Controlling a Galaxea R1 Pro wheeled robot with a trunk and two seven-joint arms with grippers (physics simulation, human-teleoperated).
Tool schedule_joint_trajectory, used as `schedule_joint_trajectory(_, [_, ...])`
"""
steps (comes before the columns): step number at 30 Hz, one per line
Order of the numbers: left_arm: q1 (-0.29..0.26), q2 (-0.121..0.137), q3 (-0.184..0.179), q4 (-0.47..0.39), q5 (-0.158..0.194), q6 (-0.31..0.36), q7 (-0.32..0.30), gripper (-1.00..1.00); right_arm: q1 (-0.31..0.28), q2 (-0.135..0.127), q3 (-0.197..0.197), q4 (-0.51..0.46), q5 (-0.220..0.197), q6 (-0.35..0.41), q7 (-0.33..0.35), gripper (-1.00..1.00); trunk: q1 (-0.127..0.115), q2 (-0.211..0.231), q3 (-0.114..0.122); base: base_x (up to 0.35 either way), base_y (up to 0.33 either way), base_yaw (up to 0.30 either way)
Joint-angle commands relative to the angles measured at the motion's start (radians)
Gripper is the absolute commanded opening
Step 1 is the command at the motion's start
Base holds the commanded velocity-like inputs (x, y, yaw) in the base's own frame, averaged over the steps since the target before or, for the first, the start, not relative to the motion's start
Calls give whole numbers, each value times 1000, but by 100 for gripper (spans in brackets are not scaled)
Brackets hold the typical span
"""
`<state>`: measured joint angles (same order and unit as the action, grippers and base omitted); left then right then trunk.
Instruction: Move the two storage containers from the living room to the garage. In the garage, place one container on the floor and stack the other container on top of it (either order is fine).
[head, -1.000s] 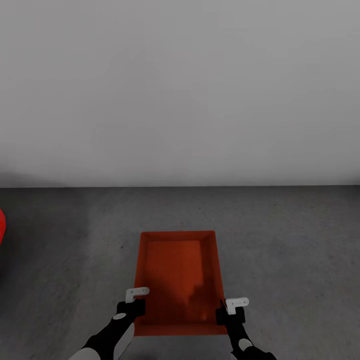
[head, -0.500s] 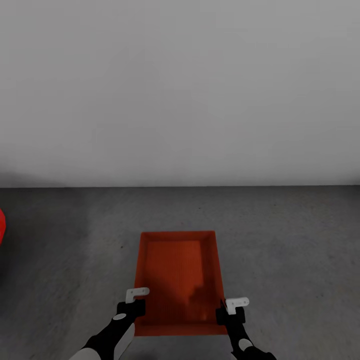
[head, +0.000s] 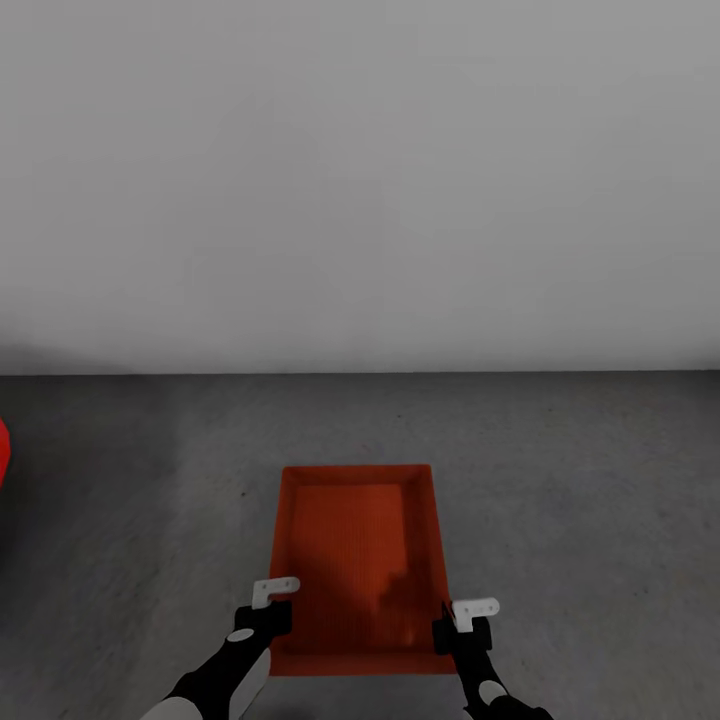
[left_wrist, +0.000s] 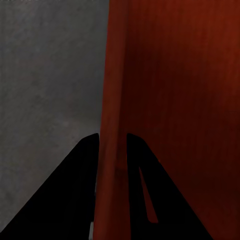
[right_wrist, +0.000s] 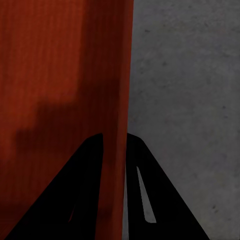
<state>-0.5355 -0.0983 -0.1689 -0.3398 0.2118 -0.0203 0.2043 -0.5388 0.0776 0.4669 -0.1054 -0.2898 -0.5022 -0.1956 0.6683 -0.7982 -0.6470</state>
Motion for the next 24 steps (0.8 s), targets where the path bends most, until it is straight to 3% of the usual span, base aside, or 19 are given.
schedule_joint_trajectory(1, [0, 0, -4, 24, 11, 0, 23, -100, -1, 0, -31, -19, -15, -9, -53, -100, 4, -8, -4, 0, 0, 0])
schedule_joint_trajectory(24, [0, 0, -4, 24, 12, 2, 23, -100, -1, 0, -31, -19, -15, -9, -53, -100, 92, -169, -76, 0, 0, 0])
